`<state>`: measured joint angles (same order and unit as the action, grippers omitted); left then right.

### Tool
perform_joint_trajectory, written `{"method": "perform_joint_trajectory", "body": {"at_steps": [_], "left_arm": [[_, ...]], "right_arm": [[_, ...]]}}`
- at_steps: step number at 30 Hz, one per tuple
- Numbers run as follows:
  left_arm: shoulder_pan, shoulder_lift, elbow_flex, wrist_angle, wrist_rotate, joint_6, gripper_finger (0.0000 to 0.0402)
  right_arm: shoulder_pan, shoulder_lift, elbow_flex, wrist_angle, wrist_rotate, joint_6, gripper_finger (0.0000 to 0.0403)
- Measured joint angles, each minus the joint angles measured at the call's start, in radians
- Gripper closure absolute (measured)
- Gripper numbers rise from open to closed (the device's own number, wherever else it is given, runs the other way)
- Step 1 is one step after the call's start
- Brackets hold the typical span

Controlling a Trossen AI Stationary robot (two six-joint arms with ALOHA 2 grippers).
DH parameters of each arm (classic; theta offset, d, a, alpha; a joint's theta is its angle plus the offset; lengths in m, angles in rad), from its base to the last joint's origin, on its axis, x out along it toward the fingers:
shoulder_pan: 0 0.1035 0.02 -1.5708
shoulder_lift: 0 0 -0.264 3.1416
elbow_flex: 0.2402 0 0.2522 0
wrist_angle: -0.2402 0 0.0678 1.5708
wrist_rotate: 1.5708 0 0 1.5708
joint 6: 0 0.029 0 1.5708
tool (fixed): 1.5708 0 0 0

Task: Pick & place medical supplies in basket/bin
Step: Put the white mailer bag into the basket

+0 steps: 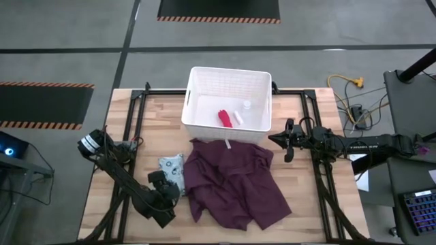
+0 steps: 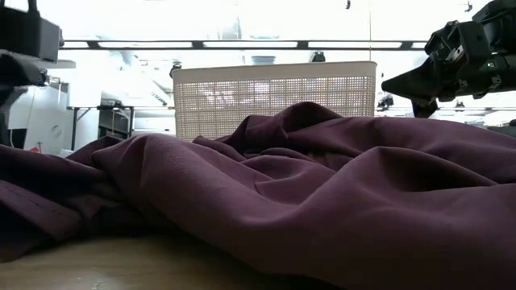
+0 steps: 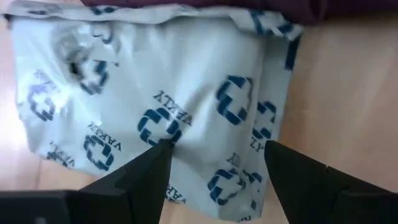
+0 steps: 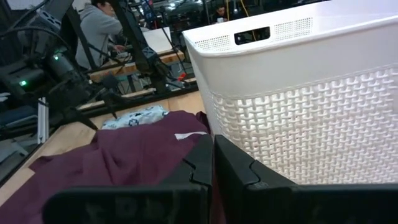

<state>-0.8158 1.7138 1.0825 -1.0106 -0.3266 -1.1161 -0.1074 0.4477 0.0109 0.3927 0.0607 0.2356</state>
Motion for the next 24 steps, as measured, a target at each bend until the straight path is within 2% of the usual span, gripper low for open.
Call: {"method": "perform_joint_trajectory", "body": {"at_steps": [6, 9, 12, 17, 20, 24], "left_arm": [[0.005, -0.008, -0.15, 0.186, -0.053, 0.008, 0.016], [0.028, -0.007, -0.206, 0.24, -0.042, 0.005, 0.0172], [0.059, -0.007, -0.238, 0.247, -0.045, 0.006, 0.0213], [0.103, -0.012, -0.294, 0.318, -0.047, 0.012, 0.0323], [0.125, -0.012, -0.309, 0.375, -0.065, 0.015, 0.0322], [0.149, -0.013, -0.287, 0.356, -0.051, 0.017, 0.0323]], "right_arm": [[0.0, 0.0, 0.0, 0.0, 0.021, 0.004, 0.0394], [0.0, 0.0, 0.0, 0.002, 0.021, 0.042, 0.0394], [0.0, 0.0, 0.0, 0.002, 0.021, 0.069, 0.0394], [0.0, 0.0, 0.0, 0.002, 0.021, 0.079, 0.0394], [0.0, 0.0, 0.0, 0.002, 0.021, 0.079, 0.0394], [0.0, 0.0, 0.0, 0.002, 0.021, 0.079, 0.0394]]}}
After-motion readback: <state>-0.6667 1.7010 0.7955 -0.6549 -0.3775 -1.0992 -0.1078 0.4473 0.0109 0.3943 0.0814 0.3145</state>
